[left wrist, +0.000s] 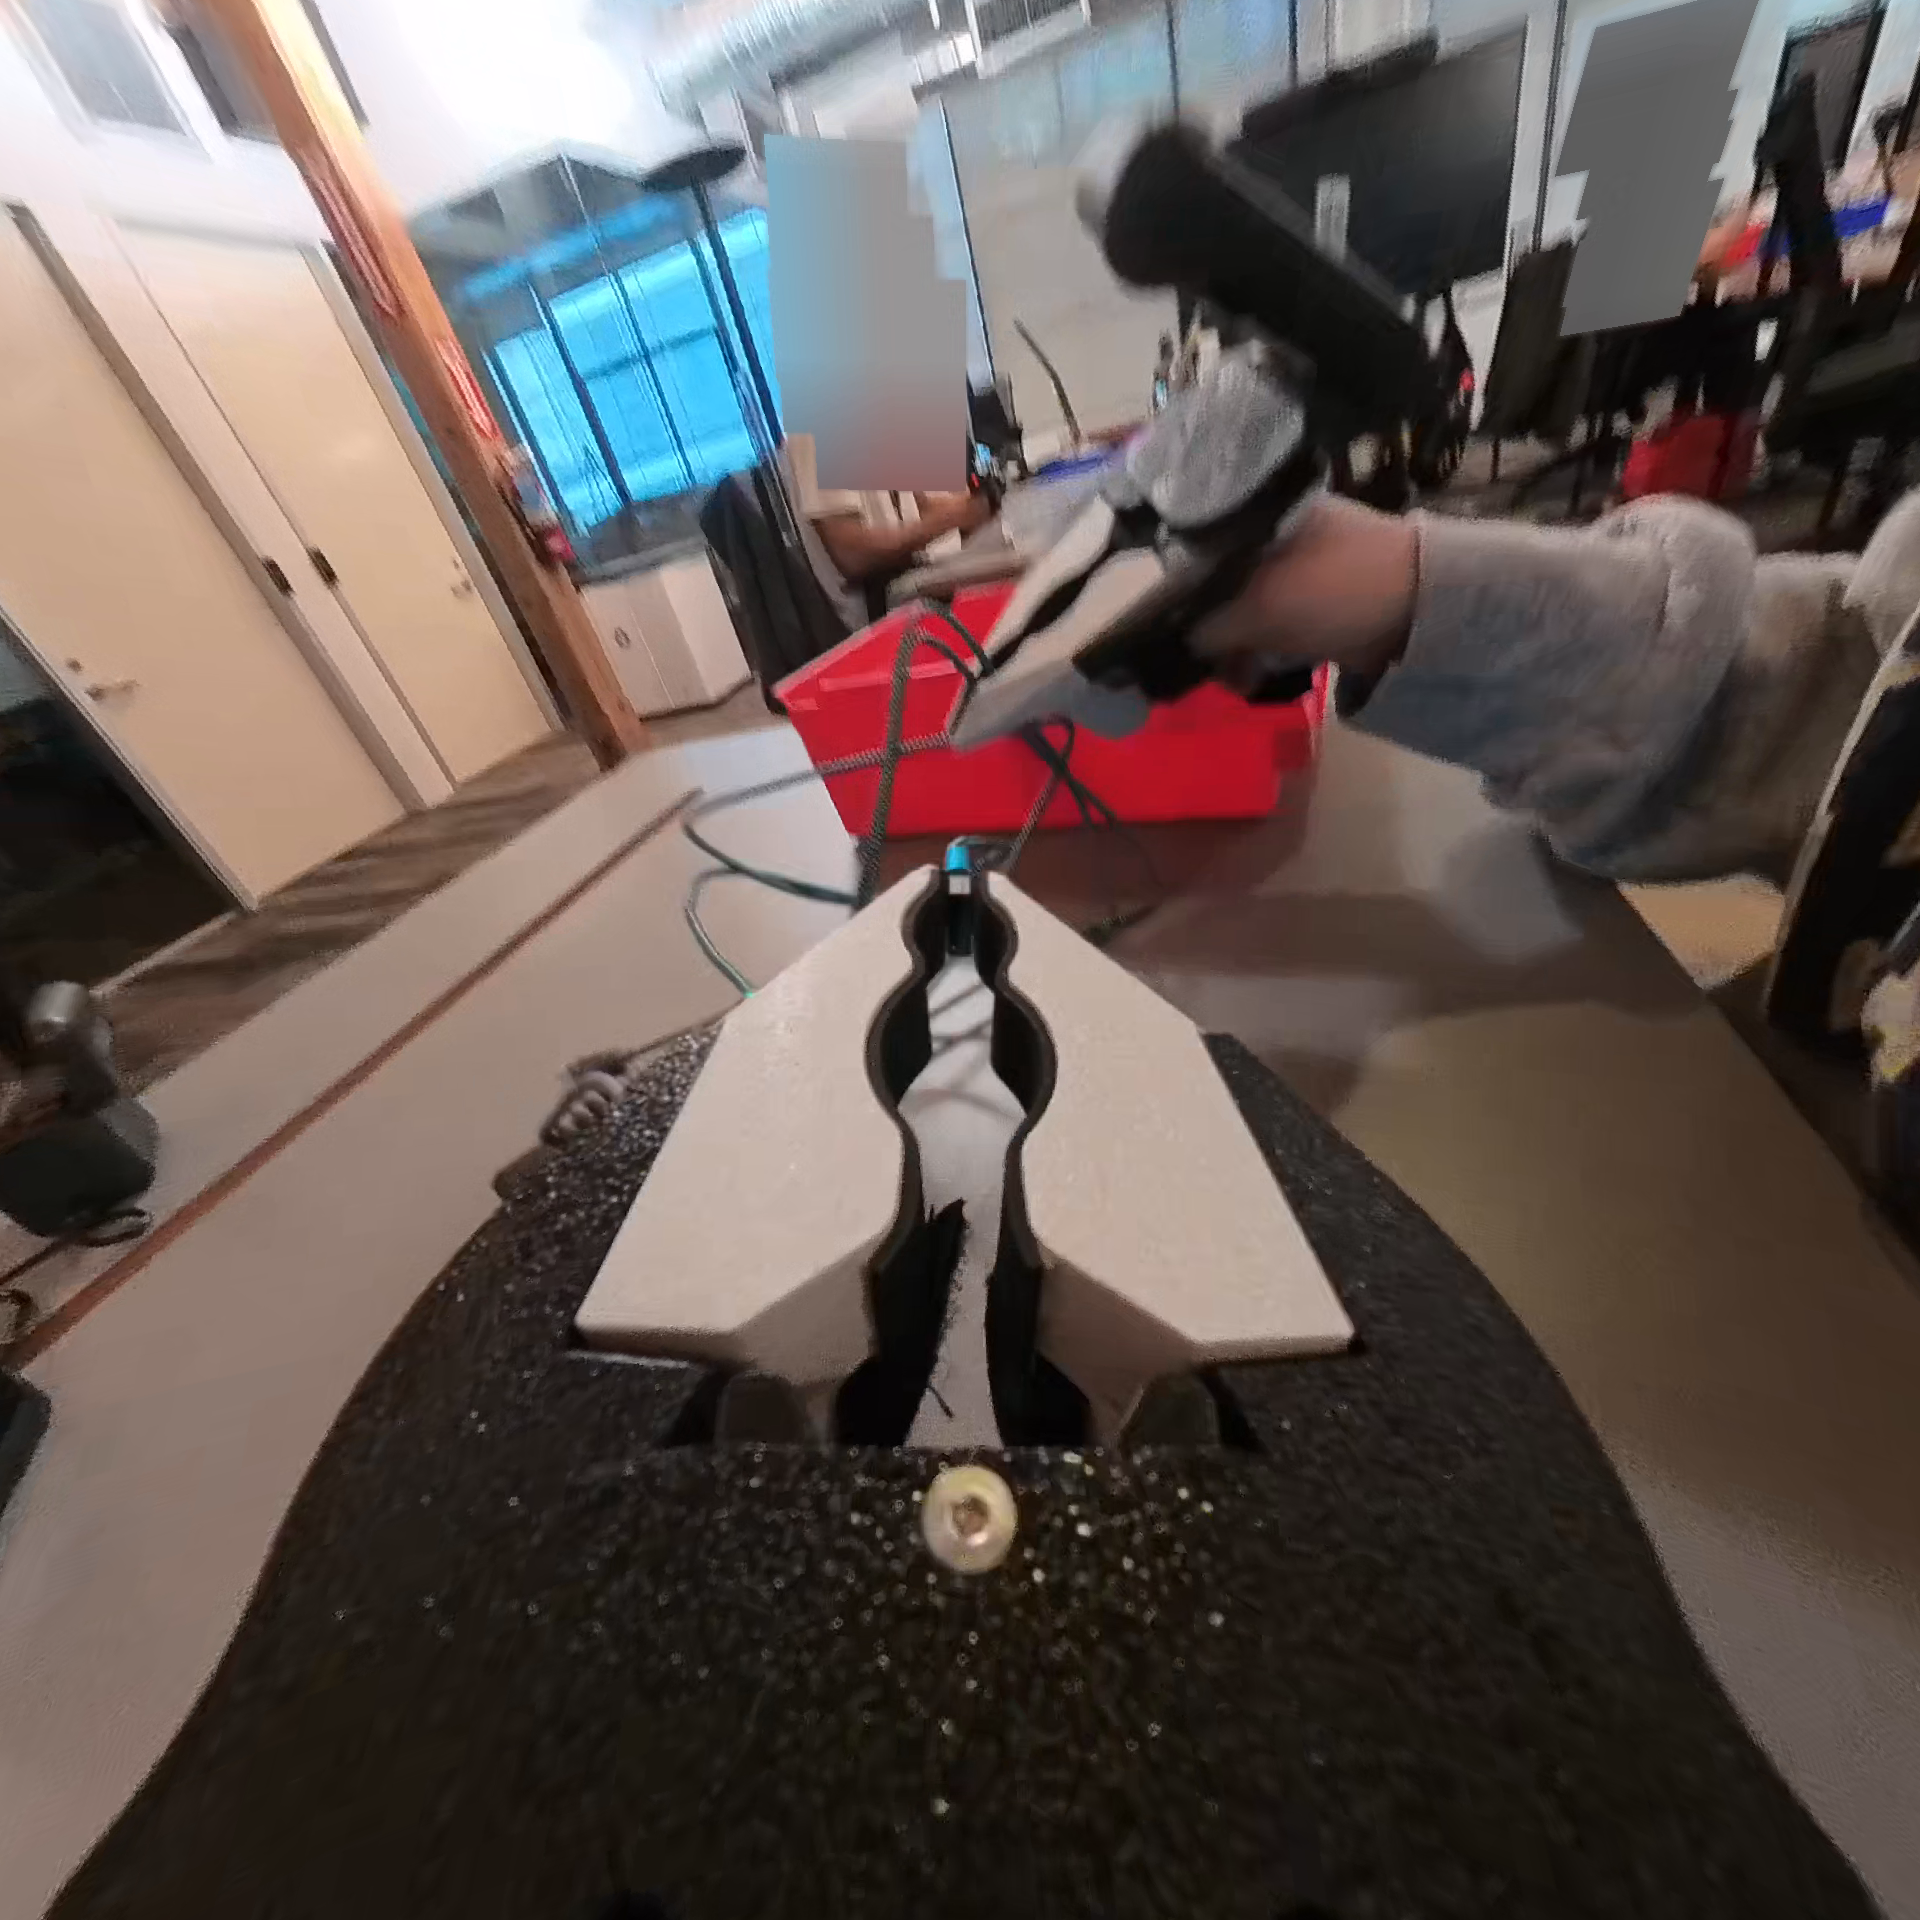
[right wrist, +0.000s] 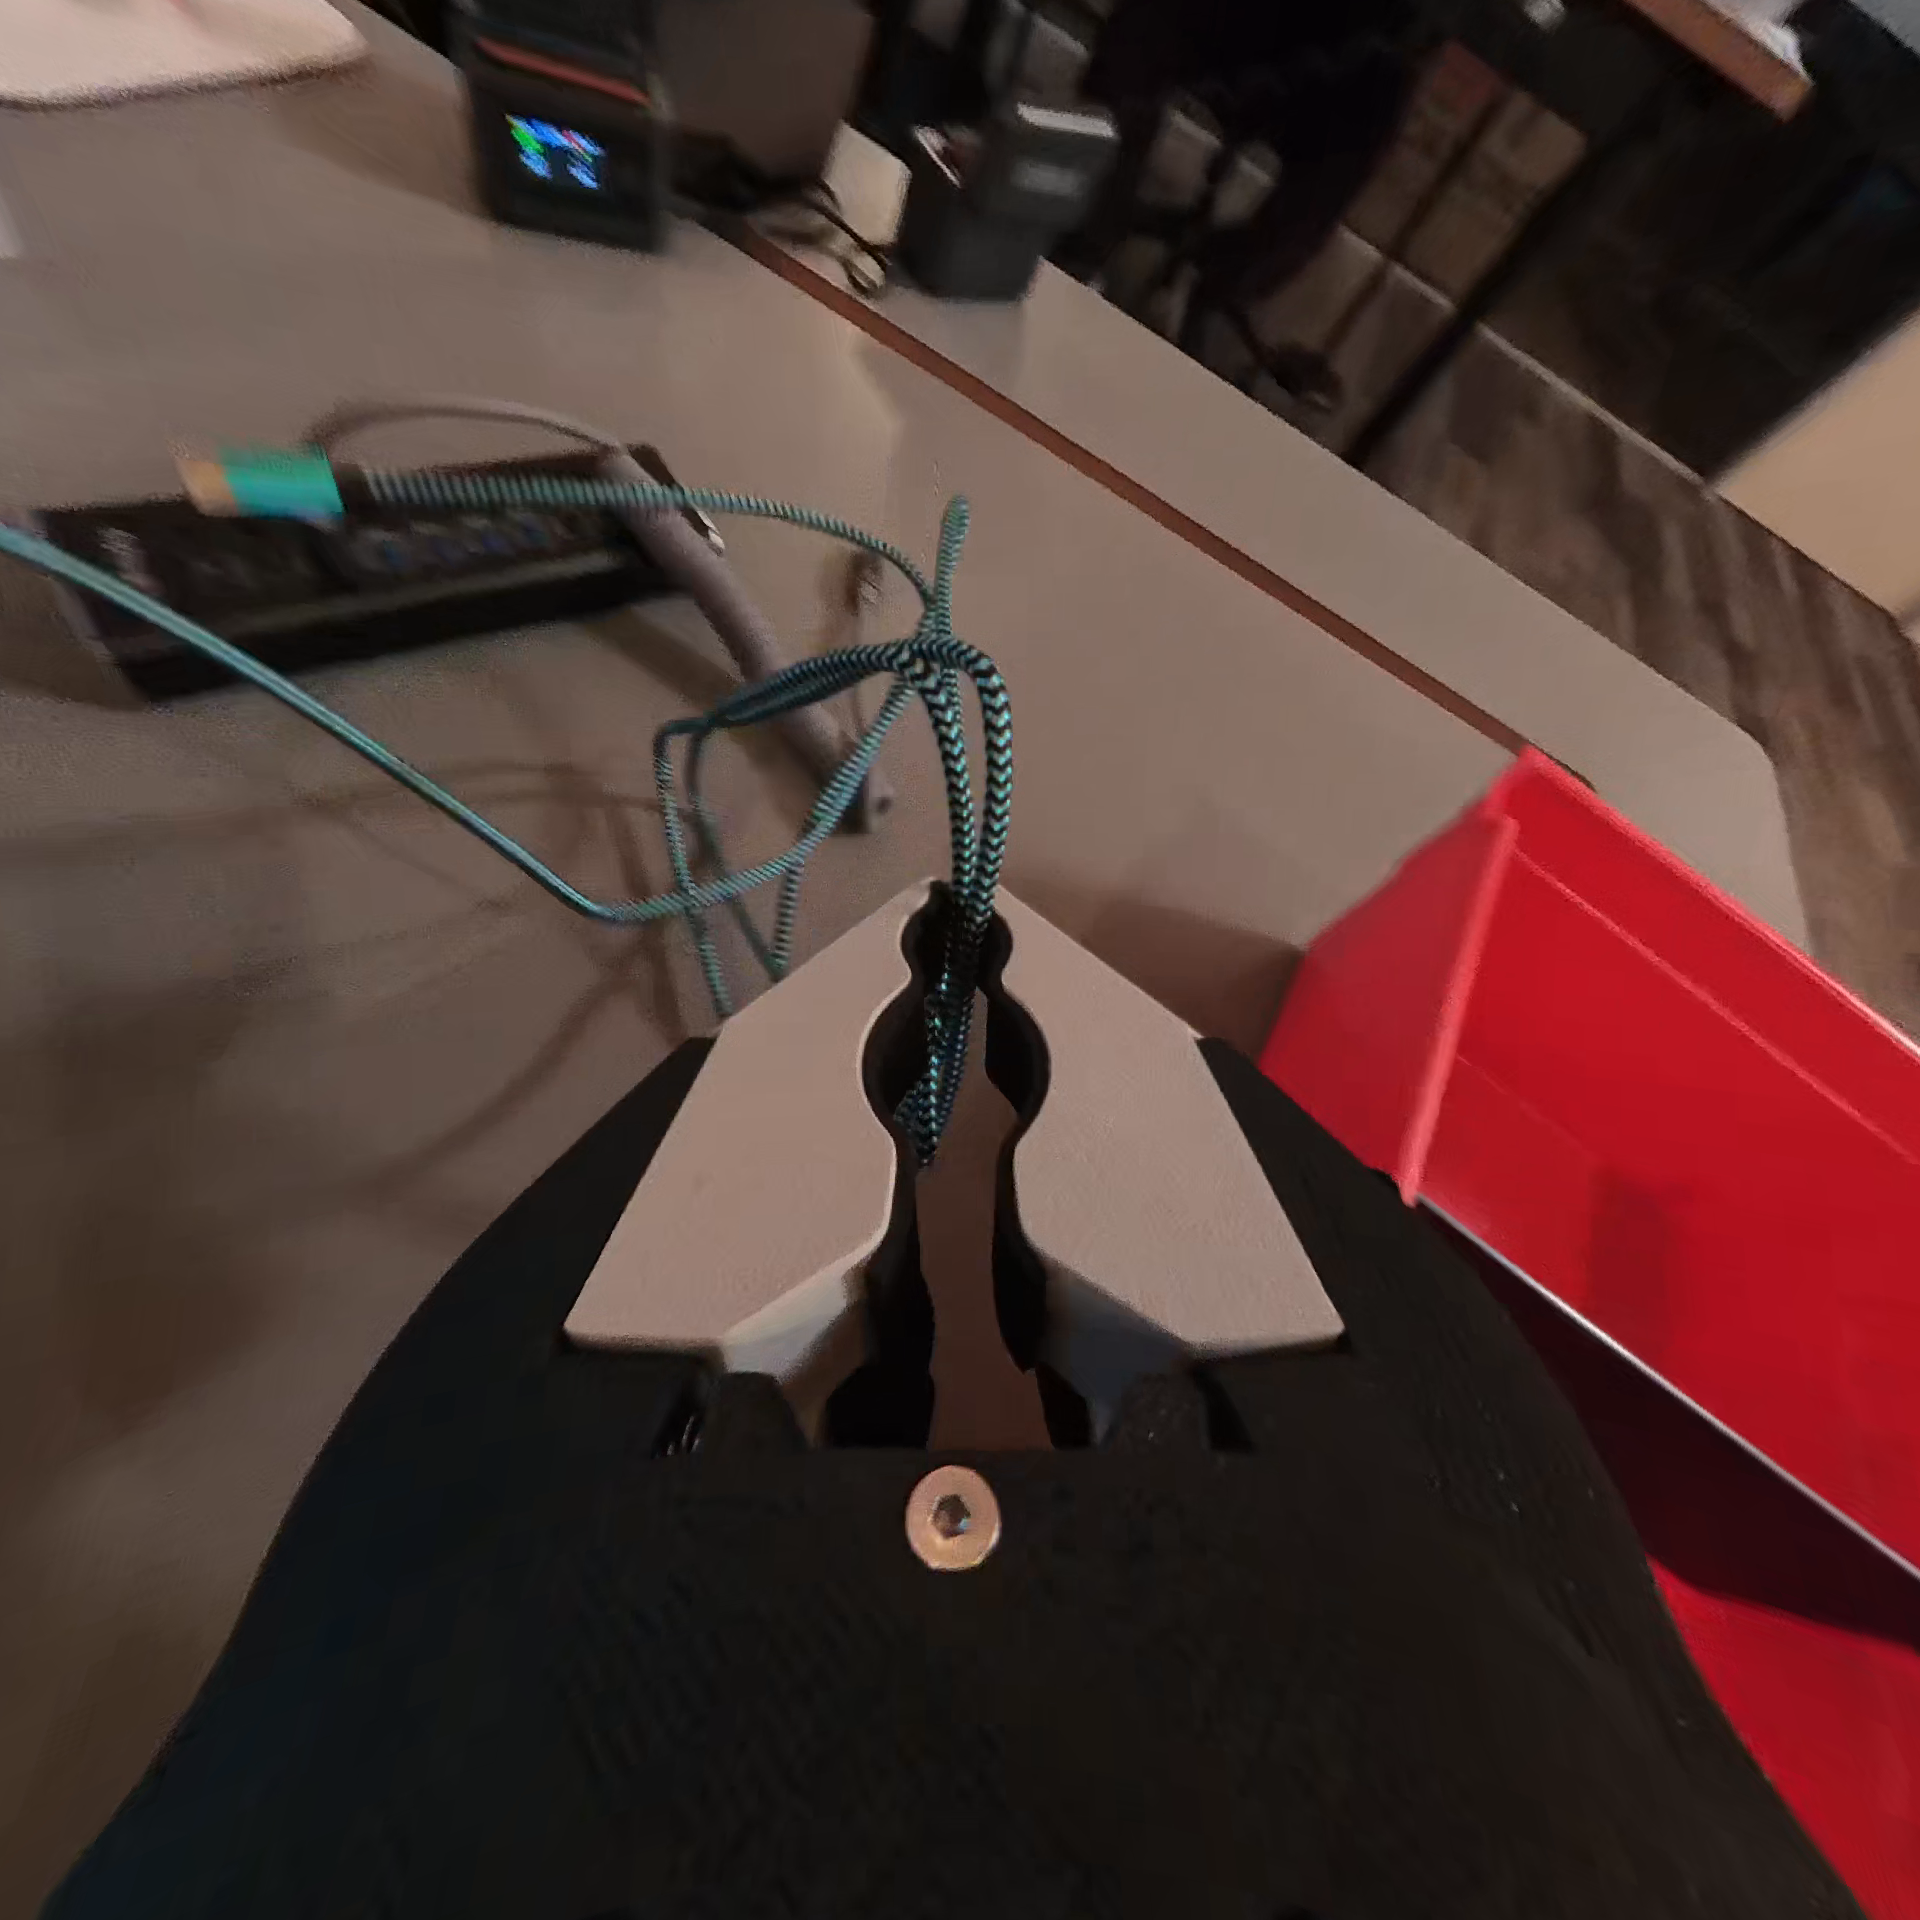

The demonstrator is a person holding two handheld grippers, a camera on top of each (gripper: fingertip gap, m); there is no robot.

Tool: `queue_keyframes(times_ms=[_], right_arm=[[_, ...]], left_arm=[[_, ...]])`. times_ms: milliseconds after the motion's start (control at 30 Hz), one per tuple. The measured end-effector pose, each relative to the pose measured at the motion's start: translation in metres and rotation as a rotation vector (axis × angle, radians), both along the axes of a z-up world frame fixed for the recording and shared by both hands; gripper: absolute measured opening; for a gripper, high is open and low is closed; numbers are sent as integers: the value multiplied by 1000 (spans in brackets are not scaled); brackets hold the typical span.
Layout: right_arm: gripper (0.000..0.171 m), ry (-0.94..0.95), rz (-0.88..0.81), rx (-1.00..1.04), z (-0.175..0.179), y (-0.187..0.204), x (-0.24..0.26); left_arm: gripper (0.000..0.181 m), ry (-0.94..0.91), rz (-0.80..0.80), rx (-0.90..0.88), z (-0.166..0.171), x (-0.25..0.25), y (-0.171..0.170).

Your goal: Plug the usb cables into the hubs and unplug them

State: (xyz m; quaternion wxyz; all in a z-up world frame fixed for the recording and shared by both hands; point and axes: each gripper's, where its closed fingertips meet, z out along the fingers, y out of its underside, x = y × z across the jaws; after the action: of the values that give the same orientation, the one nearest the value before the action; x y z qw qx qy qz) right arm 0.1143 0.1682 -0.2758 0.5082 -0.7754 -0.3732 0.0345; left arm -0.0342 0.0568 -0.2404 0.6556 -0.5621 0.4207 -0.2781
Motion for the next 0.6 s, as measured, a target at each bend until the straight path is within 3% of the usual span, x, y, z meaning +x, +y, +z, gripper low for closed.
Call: queue_keyframes(times_ms=[200, 333, 400, 533, 600], right_arm=[[1, -113, -132, -96, -15, 6, 24], [8, -74, -52, -283, -32, -11, 10], [23, 23, 23, -326, -23, -25, -6], [54, -2, 79, -167, 13, -34, -12], [55, -56, 144, -57, 31, -43, -22]], left_arm=[[2, -238, 129, 66, 44, -48, 7], [2, -208, 114, 60, 38, -37, 6], [2, -166, 91, 43, 29, -27, 6], [2, -82, 71, 54, 18, -13, 3], [2, -50, 67, 58, 14, -10, 2]])
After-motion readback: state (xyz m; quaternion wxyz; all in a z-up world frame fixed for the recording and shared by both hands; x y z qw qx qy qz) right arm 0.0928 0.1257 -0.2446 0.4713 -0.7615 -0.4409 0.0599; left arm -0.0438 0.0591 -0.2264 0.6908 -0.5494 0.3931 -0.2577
